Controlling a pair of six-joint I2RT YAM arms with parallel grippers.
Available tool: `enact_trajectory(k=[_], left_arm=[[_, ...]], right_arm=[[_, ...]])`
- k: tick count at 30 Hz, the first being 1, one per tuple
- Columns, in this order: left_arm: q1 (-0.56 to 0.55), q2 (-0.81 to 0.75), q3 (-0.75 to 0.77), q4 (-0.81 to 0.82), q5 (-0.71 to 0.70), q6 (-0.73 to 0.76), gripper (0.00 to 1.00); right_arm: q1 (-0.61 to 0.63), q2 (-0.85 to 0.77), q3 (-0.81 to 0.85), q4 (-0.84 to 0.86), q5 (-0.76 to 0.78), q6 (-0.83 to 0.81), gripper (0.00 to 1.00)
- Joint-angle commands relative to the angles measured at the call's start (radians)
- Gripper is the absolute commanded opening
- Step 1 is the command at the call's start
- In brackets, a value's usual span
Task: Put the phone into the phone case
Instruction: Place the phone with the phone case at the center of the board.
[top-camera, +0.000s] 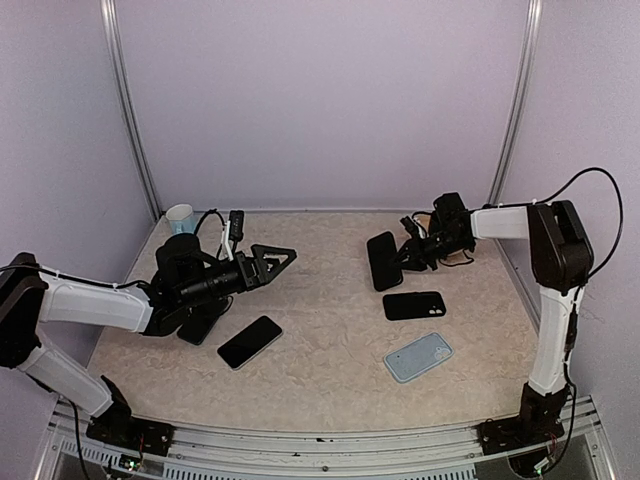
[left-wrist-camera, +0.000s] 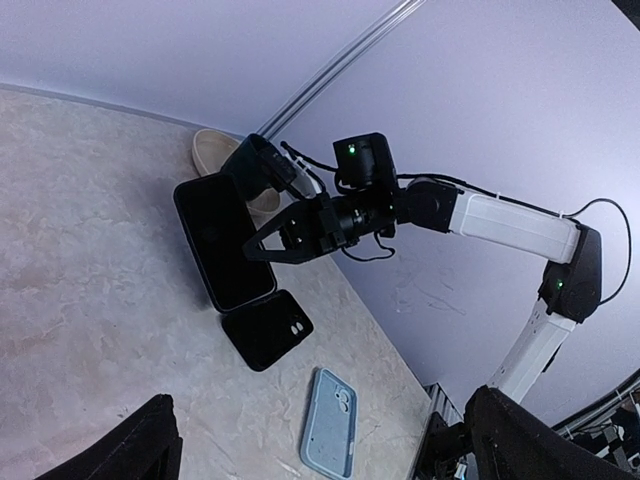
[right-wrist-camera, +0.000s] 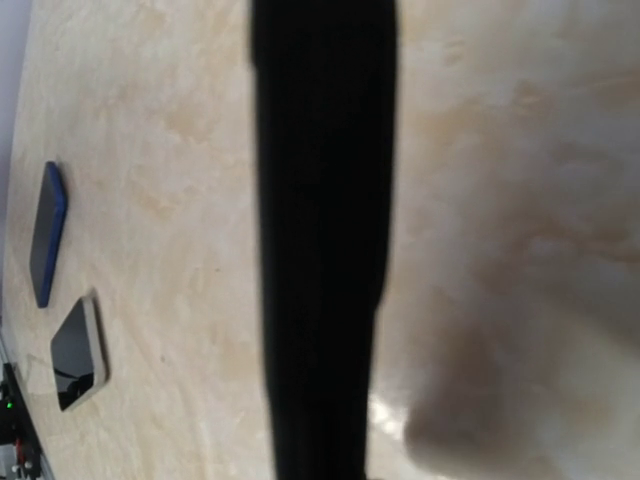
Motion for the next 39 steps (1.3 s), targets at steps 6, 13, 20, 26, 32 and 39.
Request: enact_trajectory(k=[6,13,20,26,32,39], left_arm=[[0.008,-0.005,-0.012,0.023,-0.004,0.002,0.99],[0.008,0.001,-0.010,0.030,-0.002,-0.001,0.99],[0.008,0.003,-0.017,0.043,-0.003,-0.008,0.99],[0.007,0.004,-0.021,0.048,-0.004,-0.011,0.99],[0.006,0.007,-0.021,0.053,-0.002,-0.014,0.99],[0.006,0.000,-0.024,0.045,-0.008,-0.013,0.99]], right_arm=[[-0.053,0.055,0.091,-0.032,-0.021,-0.033,0.00],[-0.062,0.108,0.137,-0.080,0.023,-0.056,0.00],[-0.064,0.125,0.144,-0.079,0.074,-0.053,0.11],[-0.065,0.137,0.159,-0.085,0.115,-0.049,0.30],[-0.069,0.145,0.181,-0.097,0.148,-0.053,0.35],[-0.071,0.123,0.177,-0.120,0.227,-0.063,0.47]])
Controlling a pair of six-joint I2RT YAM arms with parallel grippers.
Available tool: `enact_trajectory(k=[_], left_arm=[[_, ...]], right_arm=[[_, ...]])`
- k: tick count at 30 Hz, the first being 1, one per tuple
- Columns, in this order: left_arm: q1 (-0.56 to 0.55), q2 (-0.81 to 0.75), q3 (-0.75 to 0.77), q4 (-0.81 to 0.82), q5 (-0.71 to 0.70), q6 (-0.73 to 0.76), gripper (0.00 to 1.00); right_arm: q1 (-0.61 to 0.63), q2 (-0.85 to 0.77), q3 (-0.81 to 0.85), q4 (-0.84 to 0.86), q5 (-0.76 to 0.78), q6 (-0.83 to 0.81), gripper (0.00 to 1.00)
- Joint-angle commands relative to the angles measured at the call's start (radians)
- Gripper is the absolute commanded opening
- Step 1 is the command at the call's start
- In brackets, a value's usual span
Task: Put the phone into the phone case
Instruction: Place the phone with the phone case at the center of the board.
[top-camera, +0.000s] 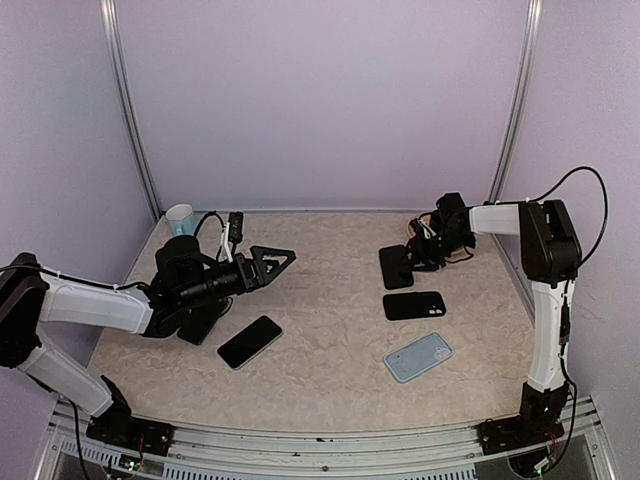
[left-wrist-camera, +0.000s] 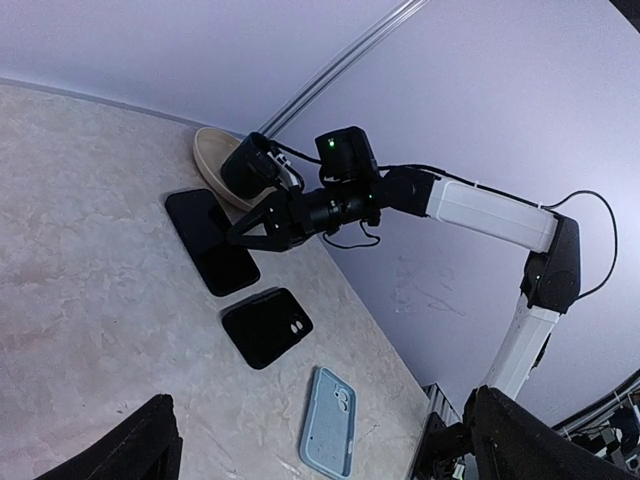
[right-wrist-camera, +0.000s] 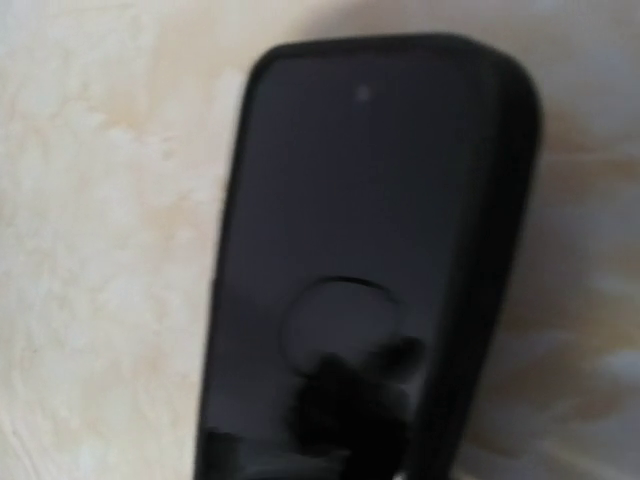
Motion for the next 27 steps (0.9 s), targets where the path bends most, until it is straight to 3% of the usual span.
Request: enact_trajectory(k=[1,15,27], left_arm=[[0.006,-0.004,-0.010,0.025,-0.007,0.001,0.99],[0.002,-0.025,0.000,-0.034,-0.025,0.023,0.99],[-0.006,-0.027,0.016,-0.092,-0.044,0.057,0.99]], right_arm=[[-0.014,-0.014,0.024,-0.019,0.061,-0.016,0.49],[-0.014,-0.138,-0.046,-0.033,0.172,-0.030,0.63],[-0.005,-0.414,-0.376,0.076,0.252,0.034,0.65]])
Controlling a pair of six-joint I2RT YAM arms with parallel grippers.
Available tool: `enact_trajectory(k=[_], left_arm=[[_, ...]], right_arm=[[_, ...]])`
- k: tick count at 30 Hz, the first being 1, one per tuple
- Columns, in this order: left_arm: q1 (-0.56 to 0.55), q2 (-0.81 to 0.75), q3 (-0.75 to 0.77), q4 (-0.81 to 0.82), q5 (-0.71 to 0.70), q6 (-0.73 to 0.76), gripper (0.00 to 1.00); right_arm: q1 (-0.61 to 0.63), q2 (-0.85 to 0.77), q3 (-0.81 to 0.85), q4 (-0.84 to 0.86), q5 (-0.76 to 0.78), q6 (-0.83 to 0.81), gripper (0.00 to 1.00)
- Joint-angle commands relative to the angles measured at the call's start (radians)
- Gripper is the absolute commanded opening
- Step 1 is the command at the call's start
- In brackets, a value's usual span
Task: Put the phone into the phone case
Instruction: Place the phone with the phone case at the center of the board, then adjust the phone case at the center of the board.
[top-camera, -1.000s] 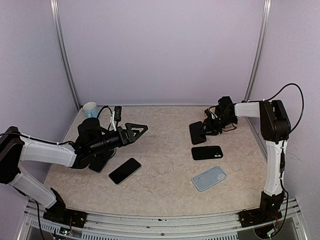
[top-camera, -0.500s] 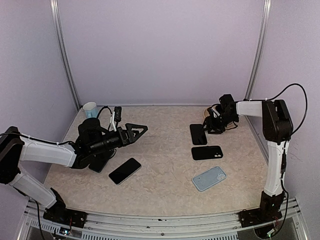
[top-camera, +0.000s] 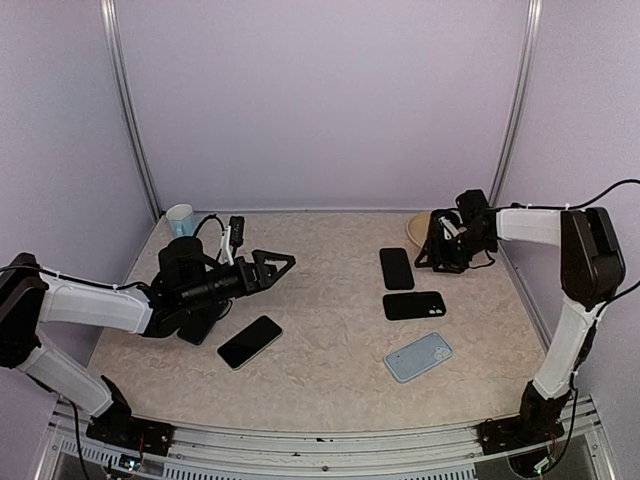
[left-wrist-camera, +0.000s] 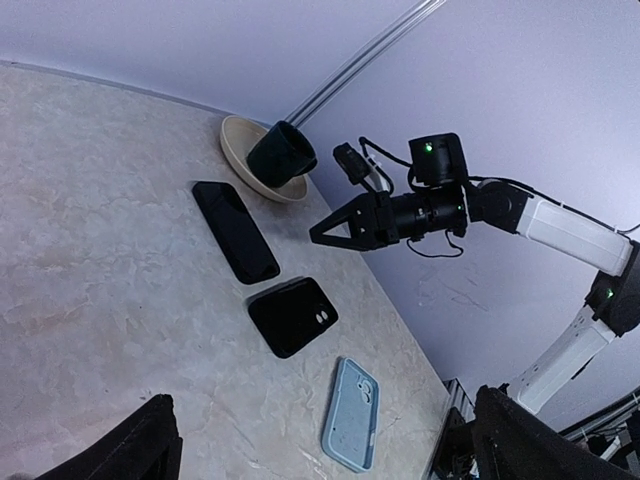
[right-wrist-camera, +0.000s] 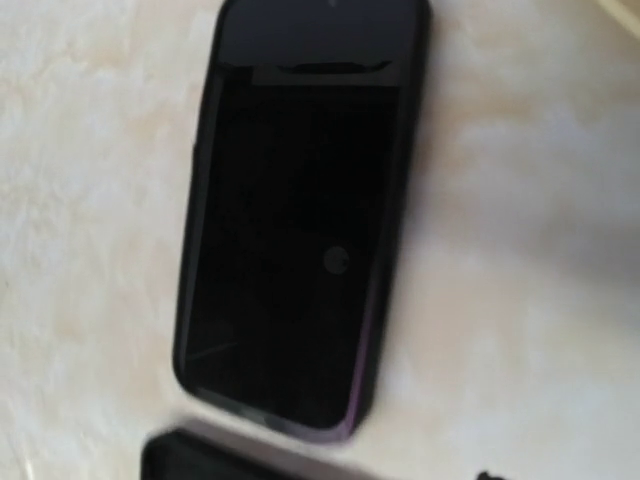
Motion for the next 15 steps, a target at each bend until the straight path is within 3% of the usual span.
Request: enact_trajectory(k=[1,7,15], left_arm=[[-0.005,-0.024,0.023,-0.046,-0.020,0.041,0.99],[-0.018,-0.042,0.038,-0.126,-0.056,0.080,0.99],[-0.060,-0.071,0.116,-0.389,-0.181,0.190,0.99]], right_arm=[[-0.002,-0.121,-0.136,0.065,0.066,0.043,0.64],[0.005,-0.219,-0.261,0.080,0.128,0.066,0.59],[0.005,-0.217,-0.312,0.089,0.177,0.066,0.51]])
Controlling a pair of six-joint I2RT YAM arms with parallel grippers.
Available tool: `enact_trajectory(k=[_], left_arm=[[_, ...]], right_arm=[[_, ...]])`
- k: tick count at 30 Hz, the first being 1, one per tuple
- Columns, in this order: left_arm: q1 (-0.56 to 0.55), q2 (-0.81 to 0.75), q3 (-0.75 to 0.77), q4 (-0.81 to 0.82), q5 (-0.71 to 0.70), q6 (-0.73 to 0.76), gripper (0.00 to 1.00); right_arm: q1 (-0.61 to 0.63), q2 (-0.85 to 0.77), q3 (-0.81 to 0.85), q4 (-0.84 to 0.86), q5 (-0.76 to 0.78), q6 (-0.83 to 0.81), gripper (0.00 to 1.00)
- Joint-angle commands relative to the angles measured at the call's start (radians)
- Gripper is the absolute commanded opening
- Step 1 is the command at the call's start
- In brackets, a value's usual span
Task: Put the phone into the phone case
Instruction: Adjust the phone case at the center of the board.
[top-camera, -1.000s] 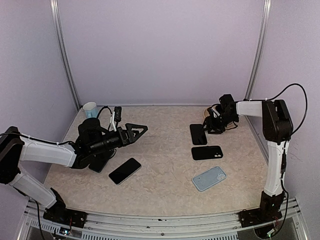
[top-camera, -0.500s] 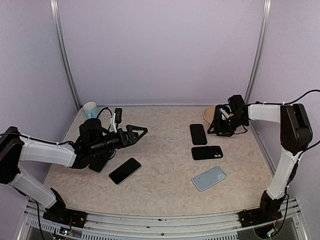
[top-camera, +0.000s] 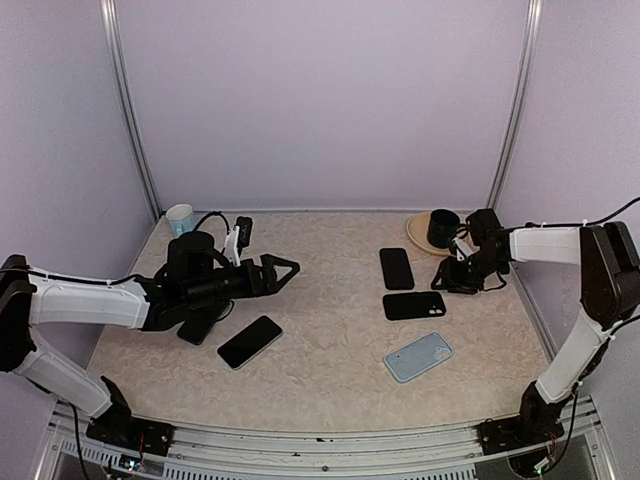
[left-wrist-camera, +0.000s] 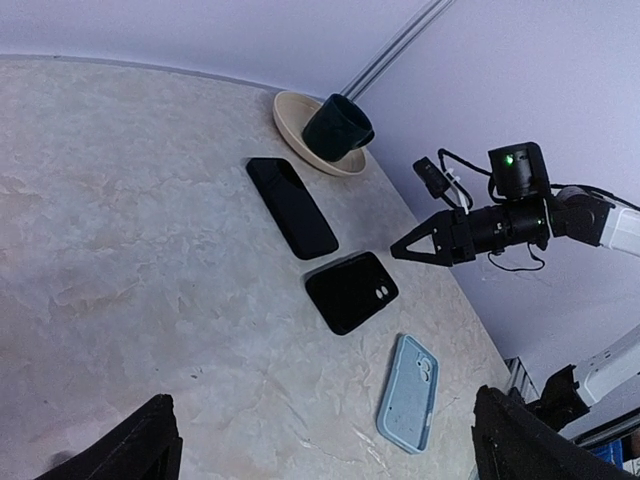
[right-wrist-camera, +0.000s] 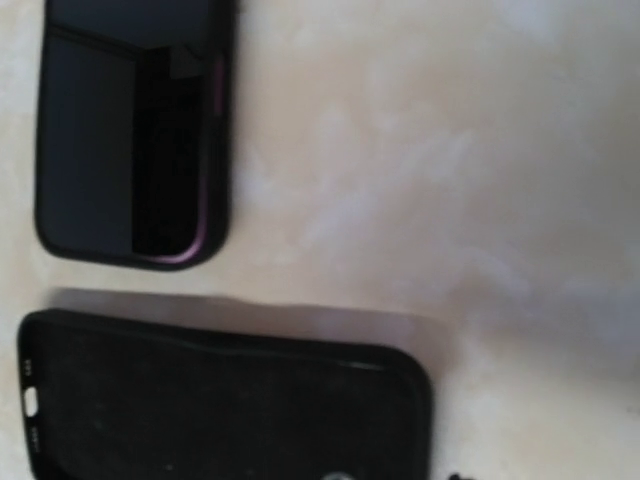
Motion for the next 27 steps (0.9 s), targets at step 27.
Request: enact_trajectory(k=[27], left_arm=[[-0.040,0.025,0.126,-0.455,-0.233,0.144,0.99]], right_arm=[[0.072,0.123,0.009,0.034,0.103,-0.027,0.28]])
